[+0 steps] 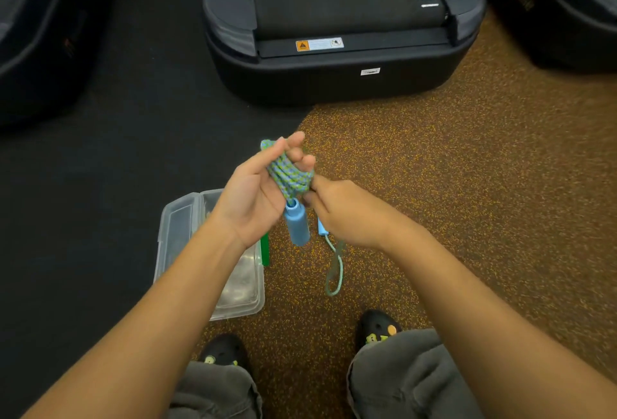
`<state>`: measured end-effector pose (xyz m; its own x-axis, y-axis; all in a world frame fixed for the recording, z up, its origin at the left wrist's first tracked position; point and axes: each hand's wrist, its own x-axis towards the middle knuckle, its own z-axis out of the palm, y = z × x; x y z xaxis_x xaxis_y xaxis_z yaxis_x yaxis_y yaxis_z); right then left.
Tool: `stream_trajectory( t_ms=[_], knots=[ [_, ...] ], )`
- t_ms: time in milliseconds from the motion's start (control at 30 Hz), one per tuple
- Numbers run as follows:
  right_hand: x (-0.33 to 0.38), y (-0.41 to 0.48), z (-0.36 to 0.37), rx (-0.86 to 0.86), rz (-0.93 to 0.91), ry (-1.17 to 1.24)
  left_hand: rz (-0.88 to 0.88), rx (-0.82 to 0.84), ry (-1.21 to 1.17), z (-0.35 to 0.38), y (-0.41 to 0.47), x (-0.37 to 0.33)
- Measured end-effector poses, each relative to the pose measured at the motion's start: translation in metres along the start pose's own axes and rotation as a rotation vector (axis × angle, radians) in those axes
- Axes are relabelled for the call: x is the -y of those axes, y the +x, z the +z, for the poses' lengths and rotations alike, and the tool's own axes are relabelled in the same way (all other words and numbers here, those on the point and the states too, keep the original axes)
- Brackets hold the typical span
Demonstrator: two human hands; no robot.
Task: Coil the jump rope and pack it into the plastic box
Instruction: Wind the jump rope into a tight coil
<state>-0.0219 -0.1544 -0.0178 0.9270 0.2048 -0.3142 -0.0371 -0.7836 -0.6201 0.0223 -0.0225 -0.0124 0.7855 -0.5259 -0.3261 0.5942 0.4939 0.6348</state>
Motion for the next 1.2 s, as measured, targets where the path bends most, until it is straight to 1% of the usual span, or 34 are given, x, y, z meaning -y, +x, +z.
stream_trajectory(
  t_ms=[67, 133, 167, 267, 333, 433, 567, 600, 733, 800, 867, 1000, 1067, 1133, 1200],
  knots=[
    [0.002, -0.003, 0.004, 0.046, -0.023, -0.079, 0.039, -0.050, 0.020, -0.002, 0.002, -0.001],
    [0.007, -0.007, 0.007, 0.087, -0.054, -0.121, 0.083, -0.099, 0.130, -0.005, 0.005, -0.001],
    [0.010, -0.008, 0.008, 0.099, -0.079, -0.125, 0.104, -0.115, 0.244, -0.006, 0.006, -0.001],
    [0.014, -0.009, 0.007, 0.070, -0.159, -0.110, 0.144, -0.111, 0.751, -0.010, 0.005, 0.000],
    [0.013, -0.008, 0.002, -0.011, -0.179, -0.098, 0.085, -0.066, 0.929, -0.010, 0.002, 0.003],
    [0.008, -0.007, -0.008, -0.142, -0.192, -0.047, -0.031, 0.036, 1.006, -0.008, -0.002, 0.002],
    [0.002, -0.007, -0.019, -0.252, -0.174, 0.029, -0.071, 0.174, 1.196, -0.007, -0.005, -0.003],
    [0.001, -0.007, -0.024, -0.295, -0.158, 0.053, -0.095, 0.206, 1.203, -0.007, -0.007, -0.003],
    [-0.006, -0.006, -0.037, -0.423, -0.094, 0.209, -0.181, 0.342, 1.040, -0.004, -0.010, -0.004],
    [-0.008, -0.003, -0.036, -0.437, -0.094, 0.280, -0.175, 0.362, 0.865, -0.004, -0.010, -0.004],
    [-0.009, 0.000, -0.033, -0.429, -0.085, 0.308, -0.163, 0.348, 0.656, -0.003, -0.009, -0.007],
    [-0.006, 0.002, -0.026, -0.323, -0.100, 0.167, -0.091, 0.308, 0.306, -0.006, -0.009, -0.011],
    [-0.004, 0.003, -0.020, -0.246, -0.118, 0.124, -0.014, 0.224, 0.149, -0.007, -0.007, -0.016],
    [0.001, 0.003, -0.012, -0.163, -0.124, 0.096, 0.053, 0.127, 0.046, -0.008, -0.005, -0.021],
    [0.004, 0.003, -0.007, -0.097, -0.143, 0.064, 0.092, 0.065, 0.016, -0.011, -0.003, -0.024]
  ],
)
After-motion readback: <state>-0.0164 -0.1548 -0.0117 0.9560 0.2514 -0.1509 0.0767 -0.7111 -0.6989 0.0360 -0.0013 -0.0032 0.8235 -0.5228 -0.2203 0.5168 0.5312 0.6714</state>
